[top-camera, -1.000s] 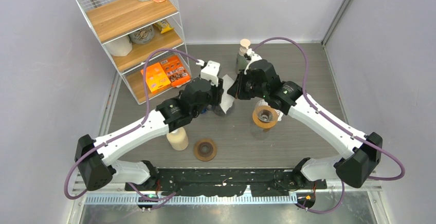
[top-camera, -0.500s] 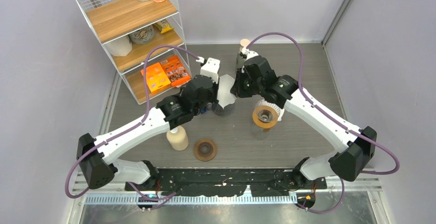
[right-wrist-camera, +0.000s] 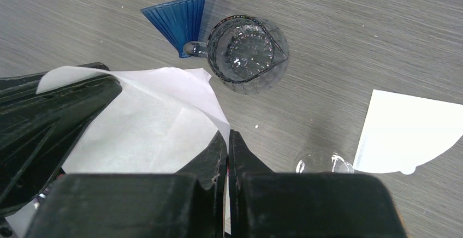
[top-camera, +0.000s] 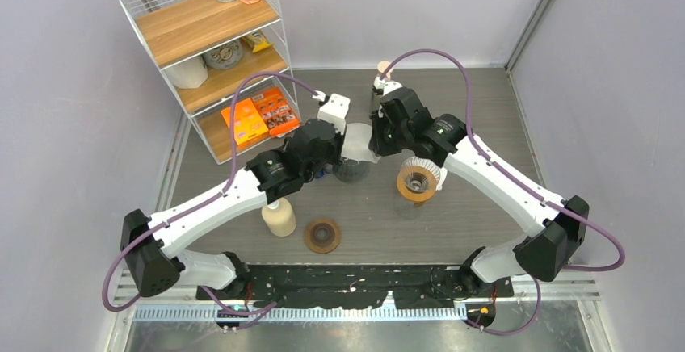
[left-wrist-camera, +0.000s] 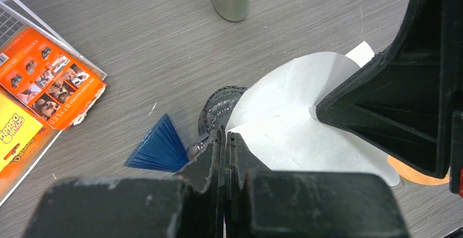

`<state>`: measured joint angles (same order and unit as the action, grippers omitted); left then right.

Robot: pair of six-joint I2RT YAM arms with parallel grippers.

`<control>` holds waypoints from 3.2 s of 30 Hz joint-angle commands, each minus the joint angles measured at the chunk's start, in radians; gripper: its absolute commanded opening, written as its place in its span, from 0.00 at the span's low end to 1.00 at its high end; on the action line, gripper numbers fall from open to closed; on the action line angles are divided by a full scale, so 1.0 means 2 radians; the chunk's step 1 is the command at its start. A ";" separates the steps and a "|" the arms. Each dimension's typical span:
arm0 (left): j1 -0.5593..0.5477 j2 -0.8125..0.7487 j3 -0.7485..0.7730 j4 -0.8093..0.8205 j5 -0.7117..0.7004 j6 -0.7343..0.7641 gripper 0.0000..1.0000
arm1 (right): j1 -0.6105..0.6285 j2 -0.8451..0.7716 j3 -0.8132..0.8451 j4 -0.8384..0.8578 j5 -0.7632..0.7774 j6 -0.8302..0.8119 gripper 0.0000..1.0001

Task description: Place the coffee filter in the dripper

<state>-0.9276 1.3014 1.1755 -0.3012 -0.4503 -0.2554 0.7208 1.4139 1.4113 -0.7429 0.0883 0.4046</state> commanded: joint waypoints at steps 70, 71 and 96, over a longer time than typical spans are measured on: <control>0.137 -0.252 -0.200 0.048 0.143 -0.032 1.00 | -0.166 -0.125 -0.049 -0.198 -0.071 -0.104 0.05; 0.137 -0.251 -0.200 0.048 0.144 -0.032 1.00 | -0.166 -0.124 -0.049 -0.197 -0.067 -0.104 0.05; 0.138 -0.259 -0.203 0.047 0.134 -0.033 0.99 | -0.168 -0.137 -0.003 -0.211 -0.019 -0.094 0.47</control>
<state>-0.6579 0.7994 0.7712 -0.2581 -0.1780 -0.3321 0.3893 1.1778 1.3315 -1.1622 0.0185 0.2142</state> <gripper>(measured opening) 0.994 0.461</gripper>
